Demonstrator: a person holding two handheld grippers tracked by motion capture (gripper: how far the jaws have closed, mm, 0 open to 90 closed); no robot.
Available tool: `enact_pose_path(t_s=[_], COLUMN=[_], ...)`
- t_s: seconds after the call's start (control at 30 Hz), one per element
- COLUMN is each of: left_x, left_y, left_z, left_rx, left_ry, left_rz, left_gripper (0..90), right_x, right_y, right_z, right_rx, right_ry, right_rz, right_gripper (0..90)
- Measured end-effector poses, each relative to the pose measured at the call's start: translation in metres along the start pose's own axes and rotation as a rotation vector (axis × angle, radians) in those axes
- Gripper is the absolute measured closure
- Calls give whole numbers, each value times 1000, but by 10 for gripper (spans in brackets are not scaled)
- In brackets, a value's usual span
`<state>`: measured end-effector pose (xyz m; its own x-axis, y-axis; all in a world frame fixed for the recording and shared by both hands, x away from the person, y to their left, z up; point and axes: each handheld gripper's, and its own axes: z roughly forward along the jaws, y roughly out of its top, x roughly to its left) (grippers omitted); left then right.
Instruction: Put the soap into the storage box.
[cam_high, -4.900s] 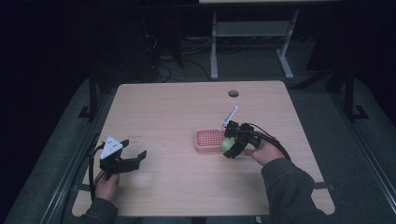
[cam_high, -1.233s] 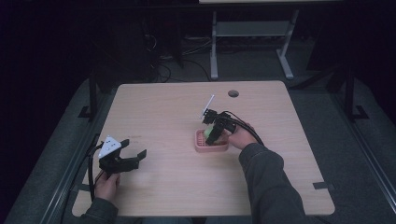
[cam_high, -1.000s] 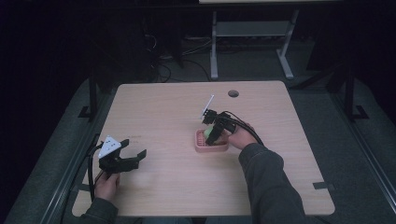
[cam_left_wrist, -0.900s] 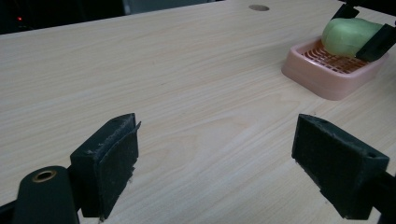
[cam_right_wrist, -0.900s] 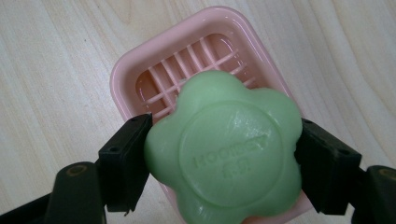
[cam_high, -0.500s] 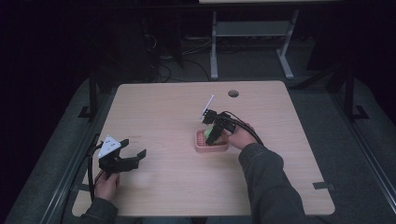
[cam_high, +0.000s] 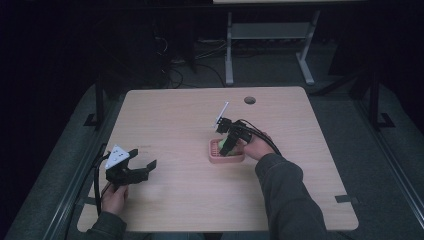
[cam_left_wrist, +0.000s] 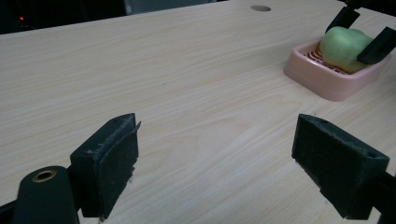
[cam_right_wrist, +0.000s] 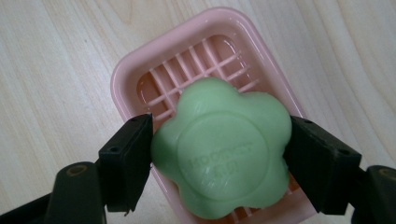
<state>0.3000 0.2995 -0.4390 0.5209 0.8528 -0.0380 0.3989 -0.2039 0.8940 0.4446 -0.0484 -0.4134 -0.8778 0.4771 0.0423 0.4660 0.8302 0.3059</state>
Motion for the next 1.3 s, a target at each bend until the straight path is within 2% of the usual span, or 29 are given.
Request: enact_pose_path(t_s=[0.13, 0.27, 0.6, 0.83, 1.03, 1.3], left_x=[0, 0, 0, -1, -1, -2], left_y=[0, 0, 1, 1, 1, 1], left_z=[1, 1, 3, 1, 2, 2], left_rx=[0, 2, 2, -2, 4, 3], left_ry=[0, 1, 2, -3, -5, -5], left_rz=[-2, 5, 6, 6, 12, 7], left_gripper=[141, 140, 141, 141, 141, 141], right_x=[-1, -1, -3, -4, -3, -5], right_y=[0, -2, -7, -13, -18, -29], right_z=[-5, -10, -15, -23, -28, -36], right_rx=[-20, -38, -66, -84, -76, -105], right_ry=[3, 8, 20, 7, -12, -21], right_rz=[-6, 10, 23, 42, 44, 61], right_gripper=[273, 280, 259, 249, 247, 247])
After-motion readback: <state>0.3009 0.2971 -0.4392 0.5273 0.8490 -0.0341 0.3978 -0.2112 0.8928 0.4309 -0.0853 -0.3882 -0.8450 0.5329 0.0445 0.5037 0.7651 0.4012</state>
